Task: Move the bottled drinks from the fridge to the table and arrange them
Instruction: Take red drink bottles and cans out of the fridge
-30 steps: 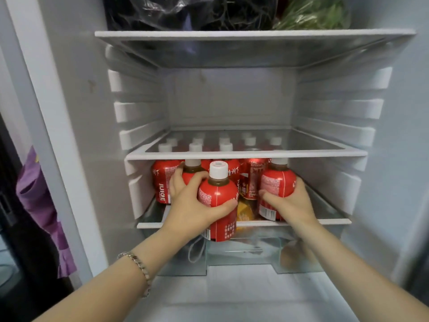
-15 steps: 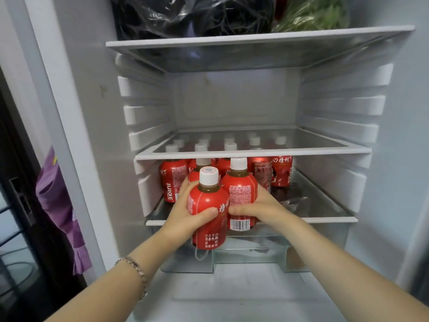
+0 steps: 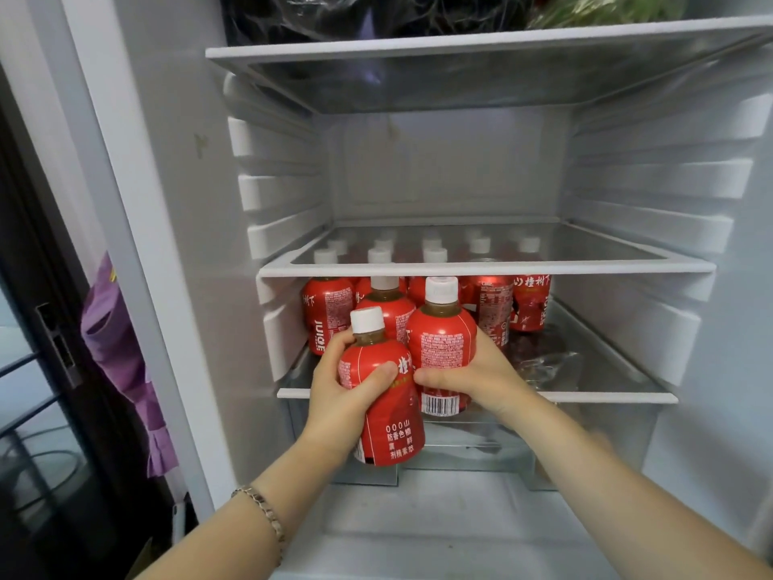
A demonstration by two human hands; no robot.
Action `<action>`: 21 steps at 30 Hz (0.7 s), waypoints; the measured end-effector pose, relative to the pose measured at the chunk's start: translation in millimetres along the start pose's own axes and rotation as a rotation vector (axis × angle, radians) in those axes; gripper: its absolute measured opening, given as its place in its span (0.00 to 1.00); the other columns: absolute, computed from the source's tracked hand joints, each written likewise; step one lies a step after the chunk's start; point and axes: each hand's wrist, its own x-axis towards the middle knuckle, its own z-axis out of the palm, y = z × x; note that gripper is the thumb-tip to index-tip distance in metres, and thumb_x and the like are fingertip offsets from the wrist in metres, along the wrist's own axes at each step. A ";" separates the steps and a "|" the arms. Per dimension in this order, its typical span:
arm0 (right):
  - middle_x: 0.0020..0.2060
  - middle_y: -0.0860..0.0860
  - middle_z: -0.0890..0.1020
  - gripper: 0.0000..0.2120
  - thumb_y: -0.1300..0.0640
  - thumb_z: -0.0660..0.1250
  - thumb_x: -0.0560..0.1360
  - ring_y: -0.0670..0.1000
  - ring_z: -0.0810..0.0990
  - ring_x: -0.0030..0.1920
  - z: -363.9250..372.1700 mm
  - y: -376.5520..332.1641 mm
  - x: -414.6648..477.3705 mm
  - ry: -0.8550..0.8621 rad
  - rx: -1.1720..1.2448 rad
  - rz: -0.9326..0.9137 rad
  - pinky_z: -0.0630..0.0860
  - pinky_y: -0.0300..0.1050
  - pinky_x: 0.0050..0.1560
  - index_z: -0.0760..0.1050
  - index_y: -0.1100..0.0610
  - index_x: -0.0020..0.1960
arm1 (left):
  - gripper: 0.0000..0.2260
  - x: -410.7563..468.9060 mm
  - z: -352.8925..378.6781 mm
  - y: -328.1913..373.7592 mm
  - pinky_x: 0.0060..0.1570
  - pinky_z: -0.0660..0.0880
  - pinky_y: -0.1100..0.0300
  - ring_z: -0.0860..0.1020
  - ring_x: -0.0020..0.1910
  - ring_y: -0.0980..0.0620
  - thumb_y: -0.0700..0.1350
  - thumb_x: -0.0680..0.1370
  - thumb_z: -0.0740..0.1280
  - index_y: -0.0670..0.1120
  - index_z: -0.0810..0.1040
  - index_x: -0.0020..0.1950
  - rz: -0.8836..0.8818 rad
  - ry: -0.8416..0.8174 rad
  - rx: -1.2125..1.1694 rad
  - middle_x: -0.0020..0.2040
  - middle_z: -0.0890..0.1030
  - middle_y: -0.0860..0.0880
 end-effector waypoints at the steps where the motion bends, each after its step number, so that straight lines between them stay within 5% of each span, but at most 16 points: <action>1: 0.46 0.44 0.81 0.26 0.70 0.75 0.64 0.37 0.82 0.44 0.0 0.5 0.0 0.000 0.004 -0.003 0.77 0.30 0.42 0.72 0.47 0.52 | 0.21 -0.7 1.4 1.2 0.42 0.79 0.56 0.81 0.48 0.49 0.46 0.61 0.73 0.55 0.74 0.51 0.017 0.024 0.007 0.51 0.80 0.48; 5: 0.48 0.45 0.82 0.27 0.68 0.76 0.63 0.40 0.83 0.47 0.2 3.1 0.1 -0.001 0.017 0.011 0.78 0.34 0.45 0.72 0.47 0.54 | 0.21 -3.0 4.9 8.3 0.40 0.78 0.64 0.81 0.44 0.59 0.40 0.64 0.78 0.57 0.74 0.50 0.150 0.109 0.104 0.50 0.80 0.53; 10: 0.44 0.44 0.82 0.25 0.69 0.75 0.63 0.39 0.83 0.44 -0.4 0.4 -1.4 -0.009 0.017 0.021 0.78 0.32 0.42 0.72 0.47 0.51 | 0.26 -12.2 6.1 18.4 0.42 0.75 0.74 0.79 0.48 0.67 0.54 0.57 0.73 0.58 0.72 0.54 0.338 0.216 0.158 0.52 0.77 0.59; 14: 0.44 0.43 0.83 0.26 0.69 0.75 0.63 0.38 0.83 0.44 -0.6 -0.7 -2.1 -0.017 0.009 0.025 0.78 0.31 0.42 0.72 0.46 0.51 | 0.28 -13.2 9.7 18.4 0.45 0.74 0.75 0.76 0.52 0.69 0.53 0.59 0.73 0.58 0.69 0.57 0.426 0.198 0.220 0.55 0.74 0.60; 21: 0.42 0.43 0.83 0.25 0.71 0.74 0.64 0.38 0.83 0.44 -0.3 -0.5 -2.5 0.014 0.022 0.012 0.77 0.30 0.41 0.73 0.47 0.51 | 0.26 -3.5 12.8 13.4 0.43 0.76 0.71 0.78 0.49 0.65 0.41 0.65 0.77 0.61 0.71 0.54 0.264 0.068 0.225 0.54 0.76 0.59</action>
